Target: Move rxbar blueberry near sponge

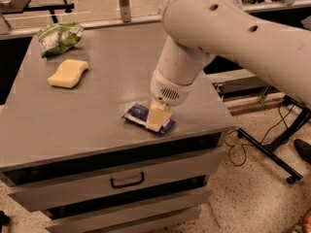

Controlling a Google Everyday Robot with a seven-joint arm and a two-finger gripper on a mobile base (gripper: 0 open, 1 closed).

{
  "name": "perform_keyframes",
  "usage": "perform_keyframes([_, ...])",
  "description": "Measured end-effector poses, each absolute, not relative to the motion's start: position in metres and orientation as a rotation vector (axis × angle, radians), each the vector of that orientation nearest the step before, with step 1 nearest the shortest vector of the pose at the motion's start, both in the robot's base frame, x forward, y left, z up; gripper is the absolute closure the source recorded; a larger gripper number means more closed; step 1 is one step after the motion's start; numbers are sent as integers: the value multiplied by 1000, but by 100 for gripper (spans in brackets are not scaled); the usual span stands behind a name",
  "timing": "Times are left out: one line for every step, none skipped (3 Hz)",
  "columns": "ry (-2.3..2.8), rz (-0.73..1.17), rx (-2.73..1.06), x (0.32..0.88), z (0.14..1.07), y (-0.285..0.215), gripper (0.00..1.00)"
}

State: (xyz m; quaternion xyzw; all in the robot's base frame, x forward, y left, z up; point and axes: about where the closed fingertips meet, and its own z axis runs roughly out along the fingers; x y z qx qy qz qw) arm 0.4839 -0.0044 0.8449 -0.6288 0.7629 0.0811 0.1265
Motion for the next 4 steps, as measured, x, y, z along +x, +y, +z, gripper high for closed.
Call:
perform_keyframes([2211,301,-1785,503,852,-4,100])
perform_keyframes([2171,347,-1748,523,861,7,100])
perform_keyframes([2105,321,-1747,556,873,40,100])
perform_keyframes([2066,205,-1778,587,874,62,100])
